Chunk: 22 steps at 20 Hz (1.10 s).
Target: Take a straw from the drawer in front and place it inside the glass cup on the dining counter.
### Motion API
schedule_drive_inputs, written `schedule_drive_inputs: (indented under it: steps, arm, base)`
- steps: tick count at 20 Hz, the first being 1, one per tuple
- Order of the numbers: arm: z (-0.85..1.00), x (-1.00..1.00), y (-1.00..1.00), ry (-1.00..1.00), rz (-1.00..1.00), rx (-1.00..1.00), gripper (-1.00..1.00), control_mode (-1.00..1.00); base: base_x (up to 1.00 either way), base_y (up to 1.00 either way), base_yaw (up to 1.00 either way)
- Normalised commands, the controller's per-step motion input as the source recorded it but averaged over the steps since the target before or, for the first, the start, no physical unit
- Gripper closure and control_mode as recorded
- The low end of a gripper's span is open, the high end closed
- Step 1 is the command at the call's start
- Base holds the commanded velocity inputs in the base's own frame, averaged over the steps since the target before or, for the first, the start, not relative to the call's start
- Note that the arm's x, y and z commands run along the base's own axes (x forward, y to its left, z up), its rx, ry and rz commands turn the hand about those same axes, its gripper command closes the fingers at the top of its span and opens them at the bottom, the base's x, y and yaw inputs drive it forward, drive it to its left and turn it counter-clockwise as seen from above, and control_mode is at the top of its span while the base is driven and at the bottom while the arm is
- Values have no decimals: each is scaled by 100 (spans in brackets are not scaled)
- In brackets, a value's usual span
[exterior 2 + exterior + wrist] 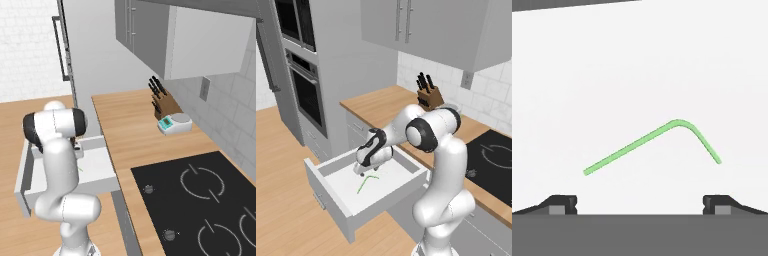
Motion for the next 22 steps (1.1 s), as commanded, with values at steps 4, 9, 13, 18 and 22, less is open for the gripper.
schedule_drive_inputs:
  steps: [4, 9, 13, 18, 22]
  arm:
    - [-6, 46, -20, 0, 4, -11, -100, -100]
    - [-22, 32, -1, 0, 8, -14, -100, -100]
    - [-37, 14, 0, 1, 11, -10, -100, -100]
    - [-40, 20, 0, 4, 11, -2, -100, -100]
    - [-26, 11, -7, 3, 10, 0, -100, -100]
  base:
    - [0, 0, 0]
    - [0, 0, 0]
    - [0, 0, 0]
    - [0, 0, 0]
    - [0, 0, 0]
